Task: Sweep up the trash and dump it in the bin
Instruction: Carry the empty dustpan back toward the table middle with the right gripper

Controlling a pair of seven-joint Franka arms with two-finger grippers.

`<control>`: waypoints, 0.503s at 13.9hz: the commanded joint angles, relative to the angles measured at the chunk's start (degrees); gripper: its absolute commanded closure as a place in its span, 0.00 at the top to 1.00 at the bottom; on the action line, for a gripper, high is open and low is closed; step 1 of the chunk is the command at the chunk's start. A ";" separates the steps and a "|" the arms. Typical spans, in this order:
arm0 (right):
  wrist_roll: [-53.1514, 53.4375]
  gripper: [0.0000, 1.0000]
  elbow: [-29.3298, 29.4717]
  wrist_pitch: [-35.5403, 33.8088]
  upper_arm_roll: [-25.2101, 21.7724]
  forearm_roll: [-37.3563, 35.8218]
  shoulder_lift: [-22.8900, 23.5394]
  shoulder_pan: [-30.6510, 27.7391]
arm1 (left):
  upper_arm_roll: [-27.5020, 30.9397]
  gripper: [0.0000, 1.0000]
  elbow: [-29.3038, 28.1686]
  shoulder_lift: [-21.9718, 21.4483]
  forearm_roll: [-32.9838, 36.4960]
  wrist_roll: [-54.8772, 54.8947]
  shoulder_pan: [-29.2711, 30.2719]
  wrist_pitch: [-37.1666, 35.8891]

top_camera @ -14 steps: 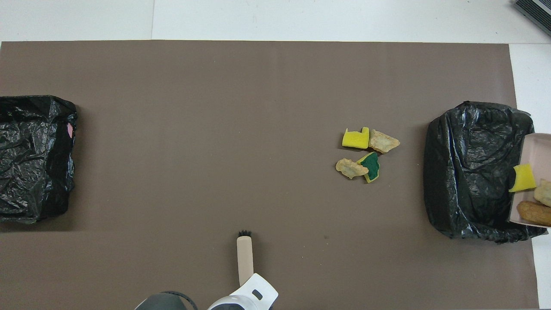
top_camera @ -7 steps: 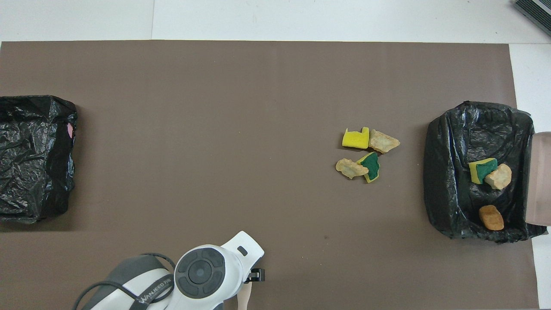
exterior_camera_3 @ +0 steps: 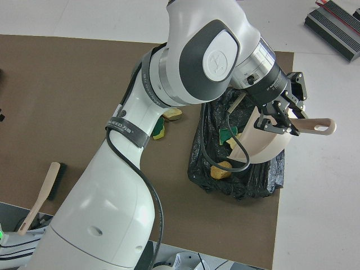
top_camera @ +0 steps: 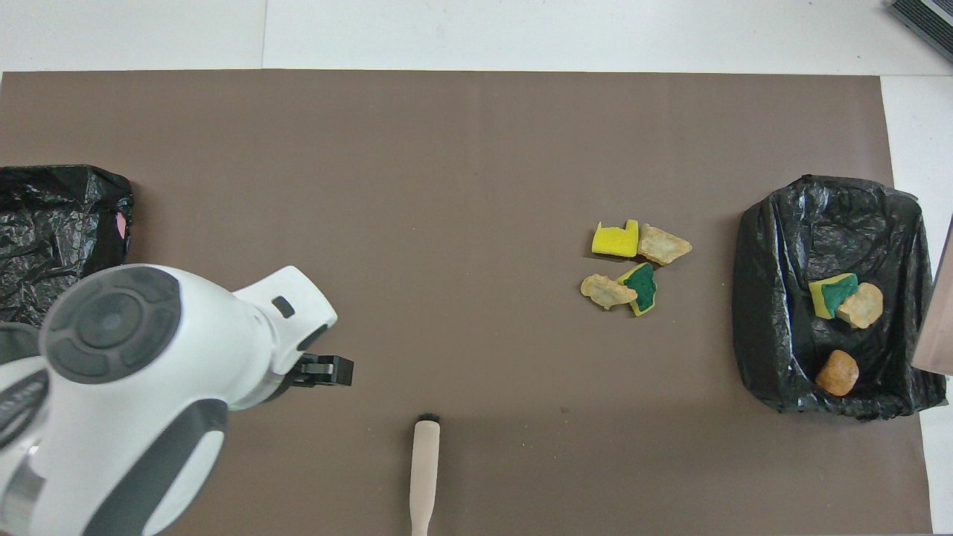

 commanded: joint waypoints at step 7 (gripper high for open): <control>63.17 0.00 4.33 -10.26 9.65 29.50 0.58 11.81 | -0.65 1.00 24.76 6.61 1.36 14.79 16.33 -15.17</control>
